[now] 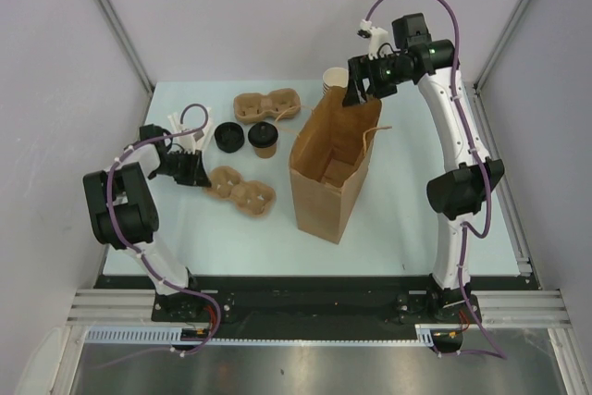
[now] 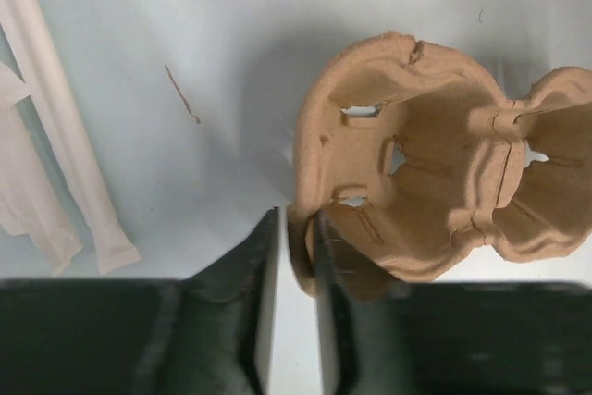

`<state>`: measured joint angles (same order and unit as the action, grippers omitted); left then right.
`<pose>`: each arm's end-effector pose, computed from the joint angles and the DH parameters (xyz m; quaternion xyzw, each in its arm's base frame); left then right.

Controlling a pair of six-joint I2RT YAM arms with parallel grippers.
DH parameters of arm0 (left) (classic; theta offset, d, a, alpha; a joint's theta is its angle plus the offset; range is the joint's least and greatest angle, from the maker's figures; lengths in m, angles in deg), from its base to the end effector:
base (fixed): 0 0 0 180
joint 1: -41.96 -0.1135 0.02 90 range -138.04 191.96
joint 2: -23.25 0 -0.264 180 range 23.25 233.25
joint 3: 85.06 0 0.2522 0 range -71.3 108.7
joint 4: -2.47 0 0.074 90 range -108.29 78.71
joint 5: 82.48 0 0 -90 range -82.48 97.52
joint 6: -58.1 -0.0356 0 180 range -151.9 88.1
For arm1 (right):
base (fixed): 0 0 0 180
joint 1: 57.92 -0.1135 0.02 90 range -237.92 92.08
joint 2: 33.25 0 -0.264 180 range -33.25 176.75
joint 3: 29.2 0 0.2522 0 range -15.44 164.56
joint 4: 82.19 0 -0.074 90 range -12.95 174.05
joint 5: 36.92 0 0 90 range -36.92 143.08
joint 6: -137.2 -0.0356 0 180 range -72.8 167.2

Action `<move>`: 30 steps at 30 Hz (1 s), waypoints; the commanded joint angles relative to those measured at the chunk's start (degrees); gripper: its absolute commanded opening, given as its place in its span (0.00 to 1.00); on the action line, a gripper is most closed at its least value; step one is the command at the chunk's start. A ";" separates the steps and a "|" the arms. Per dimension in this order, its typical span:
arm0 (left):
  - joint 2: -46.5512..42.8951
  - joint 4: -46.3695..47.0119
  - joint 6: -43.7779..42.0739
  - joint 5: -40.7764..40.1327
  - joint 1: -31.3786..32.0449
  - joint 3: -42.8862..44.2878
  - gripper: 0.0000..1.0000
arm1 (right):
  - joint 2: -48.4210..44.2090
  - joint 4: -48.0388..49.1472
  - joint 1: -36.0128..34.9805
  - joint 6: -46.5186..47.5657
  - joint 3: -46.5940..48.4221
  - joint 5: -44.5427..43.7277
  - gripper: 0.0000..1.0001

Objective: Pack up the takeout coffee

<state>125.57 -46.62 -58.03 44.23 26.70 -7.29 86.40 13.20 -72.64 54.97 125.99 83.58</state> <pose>0.3284 0.0675 0.1682 0.1336 0.9310 -0.2439 0.2365 0.4059 0.1253 0.4104 -0.2665 0.8686 0.2664 0.3218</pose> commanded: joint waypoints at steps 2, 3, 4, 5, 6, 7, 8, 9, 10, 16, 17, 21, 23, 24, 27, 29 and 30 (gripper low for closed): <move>-0.28 0.79 -0.24 -0.15 0.59 2.08 0.15 | -2.85 0.71 0.92 0.31 0.26 1.49 0.89; -0.80 -0.17 -0.50 0.03 0.59 2.26 0.08 | -3.02 0.45 0.92 0.66 0.08 1.23 0.89; -1.33 -0.61 -0.59 -0.06 0.59 2.70 0.04 | -3.20 0.19 0.92 1.54 -0.01 1.31 0.90; -1.77 -1.31 -0.68 -0.23 0.50 2.96 0.00 | -3.64 -0.16 1.01 2.42 -0.36 1.40 0.90; -2.91 -3.32 -1.20 -0.06 0.41 3.23 0.00 | -3.81 -0.43 0.84 3.21 -0.97 1.14 0.90; -3.61 -4.56 -1.73 1.16 0.15 4.01 0.00 | -4.16 -0.69 0.40 5.04 -1.24 0.97 0.90; -4.41 -5.79 -2.08 1.78 -0.37 4.28 0.00 | -4.43 -1.13 0.22 5.93 -1.33 0.44 0.90; -5.37 -7.72 -2.78 2.05 -0.73 4.54 0.00 | -4.52 -1.66 -0.04 6.81 -1.41 0.18 0.90; -7.12 -8.87 -3.40 2.75 -1.08 5.24 0.00 | -4.61 -1.92 -0.22 8.30 -1.50 -0.09 0.90; -12.31 -19.76 -9.99 3.46 -4.50 10.86 0.00 | -4.69 -3.15 -1.27 12.96 -2.12 -1.93 0.69; -12.85 -21.69 -11.12 3.63 -5.12 11.66 0.00 | -4.61 -3.15 -1.62 14.10 -2.21 -2.28 0.65; -15.39 -26.36 -13.68 4.33 -7.41 17.45 0.00 | -3.99 -3.07 -1.89 16.92 -2.47 -1.06 0.37; -16.71 -28.03 -14.73 4.60 -7.94 22.37 0.00 | -3.99 -1.85 -1.80 17.63 -2.73 0.60 0.27; -17.07 -28.30 -14.65 4.77 -8.02 24.22 0.00 | -4.17 -1.31 -1.80 17.72 -2.91 1.22 0.15; -17.25 -29.09 -13.43 6.09 -8.11 32.65 0.00 | -5.13 1.58 -1.72 18.42 -4.49 2.80 0.00; -16.55 -28.13 -10.10 6.70 -8.02 40.03 0.00 | -5.75 2.73 -1.71 19.03 -4.76 4.90 0.00; -15.41 -28.04 -9.47 7.41 -8.11 45.54 0.00 | -5.84 2.82 -1.71 19.82 -4.49 5.79 0.00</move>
<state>111.17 -74.36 -69.61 46.77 18.92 24.49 84.59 12.57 -74.30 71.95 121.42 84.52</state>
